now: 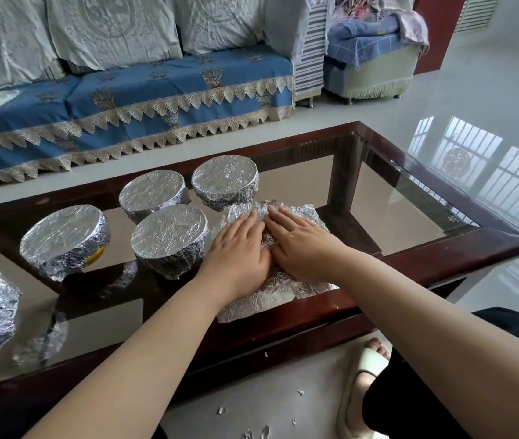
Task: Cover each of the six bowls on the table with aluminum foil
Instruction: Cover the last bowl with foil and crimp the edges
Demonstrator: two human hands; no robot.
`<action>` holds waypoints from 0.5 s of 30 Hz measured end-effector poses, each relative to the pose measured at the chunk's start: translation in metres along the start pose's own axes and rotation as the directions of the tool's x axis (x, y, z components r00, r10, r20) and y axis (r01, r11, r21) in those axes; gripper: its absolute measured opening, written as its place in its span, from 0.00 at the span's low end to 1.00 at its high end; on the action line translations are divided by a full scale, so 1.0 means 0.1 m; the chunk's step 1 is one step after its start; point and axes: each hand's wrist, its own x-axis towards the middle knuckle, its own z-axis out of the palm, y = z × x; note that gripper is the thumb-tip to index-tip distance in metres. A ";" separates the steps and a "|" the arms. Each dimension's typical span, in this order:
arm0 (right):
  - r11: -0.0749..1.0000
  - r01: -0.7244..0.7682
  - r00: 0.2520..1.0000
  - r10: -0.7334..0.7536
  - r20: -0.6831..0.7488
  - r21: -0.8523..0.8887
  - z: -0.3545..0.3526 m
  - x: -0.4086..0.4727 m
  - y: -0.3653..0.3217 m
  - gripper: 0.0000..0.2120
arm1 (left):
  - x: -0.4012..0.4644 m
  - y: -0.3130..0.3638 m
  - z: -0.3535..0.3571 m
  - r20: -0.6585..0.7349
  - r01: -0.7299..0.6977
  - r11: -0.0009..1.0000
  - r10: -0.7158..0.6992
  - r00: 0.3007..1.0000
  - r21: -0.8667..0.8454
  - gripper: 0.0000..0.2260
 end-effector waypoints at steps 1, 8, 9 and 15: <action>1.000 -0.001 1.000 0.001 -0.003 0.008 0.01 0.00 0.00 0.29 | 0.01 -0.02 0.02 -0.005 0.003 1.000 -0.003 1.000 -0.012 0.27; 0.973 -0.029 0.997 0.046 -0.069 0.231 0.04 0.03 0.04 0.30 | 0.04 -0.04 0.07 -0.030 0.007 1.000 -0.007 1.000 -0.014 0.29; 0.953 -0.036 0.995 0.063 -0.082 0.300 0.03 0.05 0.04 0.29 | 0.04 -0.04 0.07 -0.031 0.006 1.000 -0.006 0.999 -0.011 0.29; 0.817 -0.125 0.976 0.202 -0.078 0.562 -0.01 0.14 0.03 0.20 | 0.04 -0.03 0.08 -0.047 0.000 1.000 0.000 0.999 -0.014 0.28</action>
